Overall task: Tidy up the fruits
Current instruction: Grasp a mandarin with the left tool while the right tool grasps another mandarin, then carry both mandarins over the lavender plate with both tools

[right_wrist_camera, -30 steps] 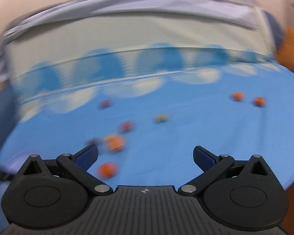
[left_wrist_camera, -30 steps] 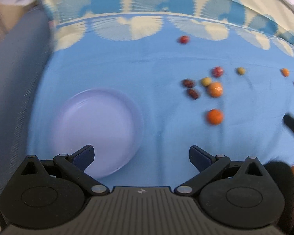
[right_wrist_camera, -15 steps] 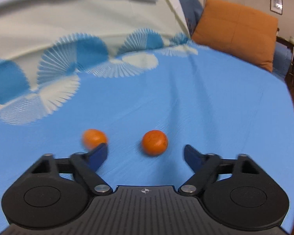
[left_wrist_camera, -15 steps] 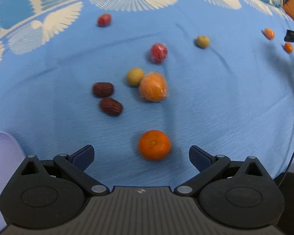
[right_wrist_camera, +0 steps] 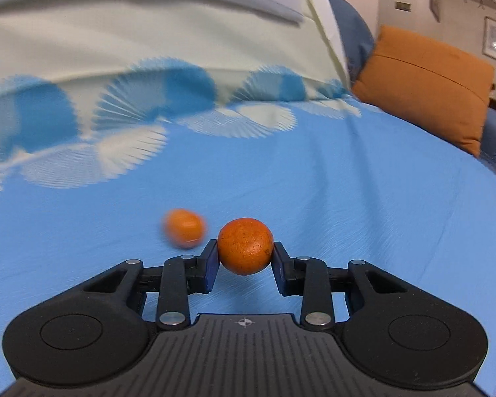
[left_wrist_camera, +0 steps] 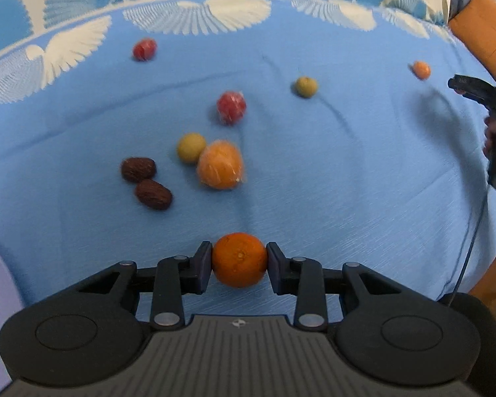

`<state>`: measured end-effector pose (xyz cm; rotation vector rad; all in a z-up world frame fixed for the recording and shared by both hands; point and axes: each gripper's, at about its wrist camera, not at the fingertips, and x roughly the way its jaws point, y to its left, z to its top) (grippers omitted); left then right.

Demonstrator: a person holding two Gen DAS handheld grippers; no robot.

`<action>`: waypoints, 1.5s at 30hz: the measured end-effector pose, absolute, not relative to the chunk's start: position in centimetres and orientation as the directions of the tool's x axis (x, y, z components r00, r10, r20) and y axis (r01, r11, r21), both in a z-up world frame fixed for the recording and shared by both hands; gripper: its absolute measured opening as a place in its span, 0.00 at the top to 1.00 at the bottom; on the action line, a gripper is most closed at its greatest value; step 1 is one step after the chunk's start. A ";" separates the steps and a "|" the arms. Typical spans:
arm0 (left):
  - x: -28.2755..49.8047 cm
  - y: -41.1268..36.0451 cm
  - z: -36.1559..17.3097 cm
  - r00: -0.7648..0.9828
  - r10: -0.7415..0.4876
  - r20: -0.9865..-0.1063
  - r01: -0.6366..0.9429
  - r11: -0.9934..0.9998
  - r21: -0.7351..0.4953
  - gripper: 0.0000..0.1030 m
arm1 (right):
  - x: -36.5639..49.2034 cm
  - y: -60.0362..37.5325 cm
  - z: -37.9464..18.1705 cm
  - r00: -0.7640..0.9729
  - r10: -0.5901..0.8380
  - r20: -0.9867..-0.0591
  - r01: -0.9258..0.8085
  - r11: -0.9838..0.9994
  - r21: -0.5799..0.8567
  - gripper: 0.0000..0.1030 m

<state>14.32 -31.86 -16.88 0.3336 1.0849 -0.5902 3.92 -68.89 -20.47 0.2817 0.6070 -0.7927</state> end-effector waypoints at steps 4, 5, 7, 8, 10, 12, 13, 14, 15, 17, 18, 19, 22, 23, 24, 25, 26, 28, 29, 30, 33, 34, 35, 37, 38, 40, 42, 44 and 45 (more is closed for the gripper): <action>13.0 -30.2 -13.7 0.375 -0.301 -0.877 0.593 0.805 -0.023 0.63 | 0.5 -62.5 -15.9 0.665 -0.478 -0.574 0.641 0.759 0.110 0.66; 12.7 -29.6 -12.7 0.388 -0.304 -0.870 0.588 0.809 -0.020 0.63 | -0.3 -60.9 -14.7 0.691 -0.451 -0.565 0.618 0.774 0.138 0.66; 11.9 -28.1 -10.6 0.422 -0.294 -0.858 0.574 0.819 0.002 0.63 | -1.8 -57.4 -12.3 0.748 -0.375 -0.548 0.558 0.802 0.214 0.65; 11.5 -27.5 -9.7 0.437 -0.284 -0.854 0.566 0.824 0.015 0.63 | -2.4 -55.6 -11.3 0.771 -0.341 -0.538 0.530 0.811 0.246 0.65; 10.6 -25.6 -7.8 0.468 -0.267 -0.842 0.546 0.837 0.038 0.63 | -3.4 -51.9 -9.4 0.813 -0.264 -0.519 0.461 0.836 0.298 0.65; 9.6 -23.4 -6.2 0.488 -0.245 -0.837 0.522 0.851 0.055 0.63 | -4.3 -48.1 -7.7 0.841 -0.198 -0.504 0.397 0.858 0.325 0.65; 9.1 -22.1 -5.5 0.498 -0.230 -0.836 0.505 0.861 0.064 0.63 | -4.6 -45.9 -6.9 0.855 -0.152 -0.496 0.351 0.873 0.338 0.65; 8.7 -21.0 -5.0 0.505 -0.219 -0.835 0.490 0.869 0.068 0.63 | -4.9 -44.2 -6.3 0.864 -0.114 -0.491 0.314 0.884 0.347 0.65; 8.1 -19.7 -4.5 0.513 -0.204 -0.834 0.469 0.880 0.073 0.63 | -5.2 -42.2 -5.7 0.871 -0.074 -0.486 0.275 0.893 0.356 0.65; 7.0 -17.2 -3.7 0.519 -0.178 -0.836 0.432 0.898 0.078 0.63 | -5.7 -38.4 -4.5 0.875 0.022 -0.483 0.182 0.911 0.371 0.65; 6.4 -15.9 -3.3 0.522 -0.160 -0.838 0.410 0.908 0.082 0.63 | -5.8 -37.0 -4.0 0.873 0.059 -0.484 0.146 0.915 0.376 0.65; 5.9 -14.7 -3.1 0.525 -0.139 -0.840 0.386 0.918 0.089 0.63 | -6.1 -35.1 -3.5 0.869 0.105 -0.484 0.100 0.920 0.379 0.65; 4.2 -11.0 -2.3 0.534 -0.106 -0.839 0.332 0.939 0.093 0.63 | -6.9 -30.3 -2.4 0.851 0.197 -0.487 -0.006 0.930 0.366 0.65; 3.7 -9.7 -2.0 0.538 -0.100 -0.837 0.319 0.943 0.092 0.63 | -7.2 -29.0 -2.1 0.845 0.220 -0.488 -0.031 0.931 0.364 0.65; 3.1 -8.6 -1.9 0.542 -0.090 -0.836 0.305 0.948 0.096 0.63 | -7.4 -27.8 -1.8 0.837 0.242 -0.490 -0.053 0.929 0.367 0.65; 2.6 -7.6 -1.8 0.545 -0.081 -0.835 0.292 0.951 0.098 0.63 | -7.7 -26.6 -1.6 0.829 0.266 -0.492 -0.077 0.926 0.370 0.65; 2.1 -6.5 -1.8 0.548 -0.075 -0.833 0.281 0.955 0.099 0.63 | -8.1 -25.3 -1.4 0.822 0.284 -0.494 -0.099 0.925 0.367 0.65; 0.9 -4.4 -1.7 0.556 -0.062 -0.829 0.253 0.963 0.097 0.63 | -9.0 -22.5 -0.9 0.807 0.310 -0.502 -0.147 0.930 0.338 0.65; 0.4 -3.5 -1.7 0.558 -0.059 -0.828 0.241 0.966 0.093 0.63 | -9.1 -21.5 -0.7 0.804 0.315 -0.505 -0.166 0.933 0.318 0.65; -0.1 -2.6 -1.8 0.560 -0.058 -0.826 0.231 0.969 0.088 0.63 | -9.5 -20.4 -0.5 0.801 0.317 -0.507 -0.182 0.937 0.299 0.65; -1.3 -0.2 -1.5 0.573 -0.069 -0.817 0.203 0.977 0.060 0.63 | -10.4 -18.2 0.3 0.797 0.318 -0.514 -0.215 0.944 0.251 0.65; -1.6 0.4 -1.3 0.579 -0.074 -0.812 0.196 0.979 0.050 0.63 | -10.7 -17.6 0.5 0.796 0.316 -0.516 -0.222 0.946 0.237 0.65; -1.7 1.0 -1.2 0.586 -0.079 -0.807 0.191 0.981 0.042 0.63 | -10.7 -17.2 0.8 0.796 0.314 -0.518 -0.228 0.947 0.225 0.65; -2.1 1.7 -0.8 0.598 -0.092 -0.796 0.187 0.982 0.027 0.63 | -10.7 -16.5 1.0 0.794 0.308 -0.524 -0.235 0.950 0.204 0.65; -2.3 1.7 -0.7 0.603 -0.095 -0.792 0.186 0.982 0.024 0.63 | -10.7 -16.1 1.1 0.792 0.306 -0.528 -0.238 0.952 0.195 0.65; -2.8 2.3 -0.4 0.617 -0.105 -0.780 0.187 0.982 0.016 0.63 | -10.7 -15.6 1.2 0.788 0.302 -0.536 -0.241 0.953 0.182 0.65; -3.0 2.5 -0.3 0.625 -0.113 -0.772 0.189 0.982 0.009 0.63 | -10.6 -15.2 1.3 0.783 0.299 -0.546 -0.244 0.954 0.173 0.65; -3.1 2.8 -0.2 0.630 -0.121 -0.767 0.192 0.981 0.002 0.63 | -10.4 -15.0 1.3 0.779 0.295 -0.554 -0.245 0.955 0.165 0.65; -3.1 2.9 -0.2 0.630 -0.125 -0.766 0.191 0.982 -0.003 0.63 | -10.3 -14.9 1.3 0.777 0.293 -0.557 -0.245 0.956 0.162 0.65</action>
